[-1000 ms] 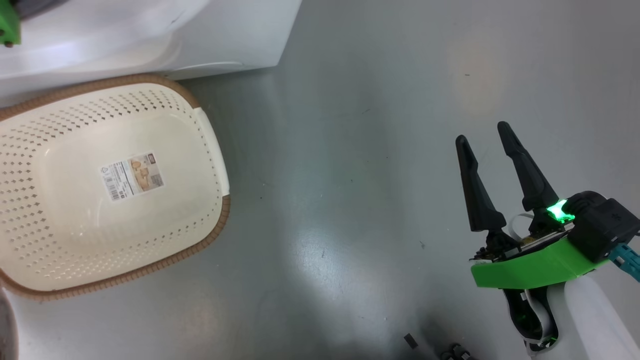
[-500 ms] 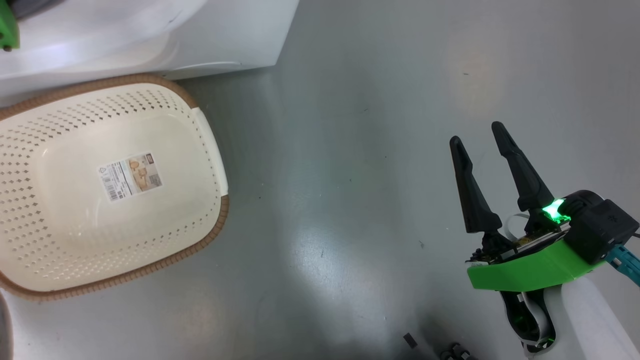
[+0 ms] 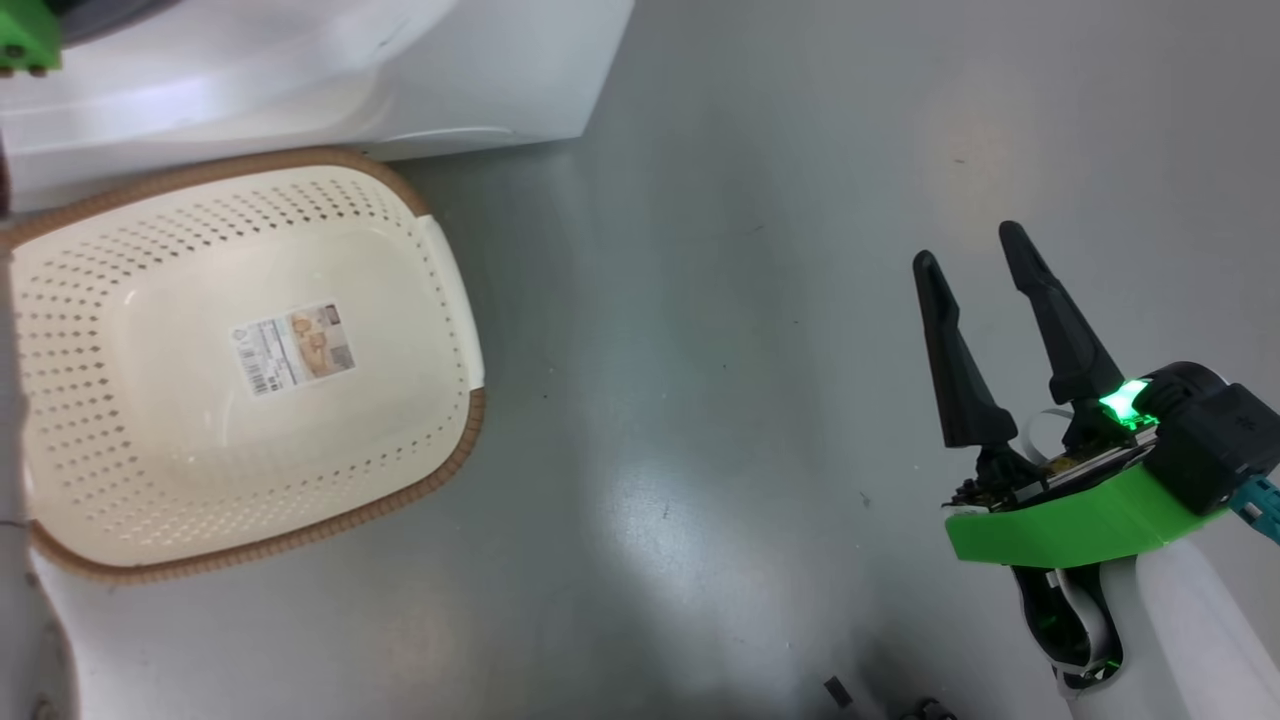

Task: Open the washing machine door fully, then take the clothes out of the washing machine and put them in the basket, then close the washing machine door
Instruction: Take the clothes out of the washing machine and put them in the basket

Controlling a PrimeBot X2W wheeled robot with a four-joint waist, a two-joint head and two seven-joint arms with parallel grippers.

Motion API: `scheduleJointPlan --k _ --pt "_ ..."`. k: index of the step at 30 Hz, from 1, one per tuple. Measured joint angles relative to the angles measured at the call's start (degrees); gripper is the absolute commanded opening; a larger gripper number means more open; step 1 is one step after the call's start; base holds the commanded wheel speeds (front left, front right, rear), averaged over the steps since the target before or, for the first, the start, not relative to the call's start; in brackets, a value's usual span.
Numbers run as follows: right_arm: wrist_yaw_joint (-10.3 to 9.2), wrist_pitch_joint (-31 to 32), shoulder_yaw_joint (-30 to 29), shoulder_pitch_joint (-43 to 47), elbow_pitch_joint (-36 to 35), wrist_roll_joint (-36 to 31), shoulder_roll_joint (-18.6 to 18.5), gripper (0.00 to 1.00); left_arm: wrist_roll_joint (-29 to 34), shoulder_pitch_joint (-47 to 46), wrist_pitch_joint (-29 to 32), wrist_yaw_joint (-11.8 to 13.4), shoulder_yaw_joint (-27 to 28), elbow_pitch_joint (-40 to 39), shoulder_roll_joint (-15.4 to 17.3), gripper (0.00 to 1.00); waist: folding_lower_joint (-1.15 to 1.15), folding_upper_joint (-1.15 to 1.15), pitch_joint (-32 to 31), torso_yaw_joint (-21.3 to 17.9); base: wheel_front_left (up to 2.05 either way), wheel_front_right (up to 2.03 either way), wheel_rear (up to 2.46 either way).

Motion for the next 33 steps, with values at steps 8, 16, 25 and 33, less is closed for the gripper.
scheduleJointPlan --k 8,16,25,33 --pt "0.0 0.0 -1.12 0.0 -0.11 -0.03 -0.81 1.0 -1.54 5.11 0.0 0.08 3.18 -9.85 -2.98 0.0 0.0 0.0 -0.92 2.21 0.0 0.0 0.0" --pt "0.0 0.0 -1.53 0.03 -0.13 -0.11 -1.98 1.0 -1.48 12.49 -0.01 -0.16 6.04 -19.94 -5.73 0.0 0.0 0.0 -2.68 4.45 0.0 0.0 0.0" --pt "0.0 0.0 -3.02 0.26 -0.11 -0.22 -2.42 1.0 -1.25 21.88 -0.01 -1.47 9.68 -30.99 -9.91 0.0 0.0 0.0 -5.27 6.96 0.0 0.0 0.0" --pt "0.0 0.0 -3.67 1.91 -0.21 -0.37 -2.5 1.0 -0.9 30.95 -0.01 -3.11 10.49 -40.88 -12.09 0.0 0.0 0.0 -7.57 8.77 0.0 0.0 0.0"
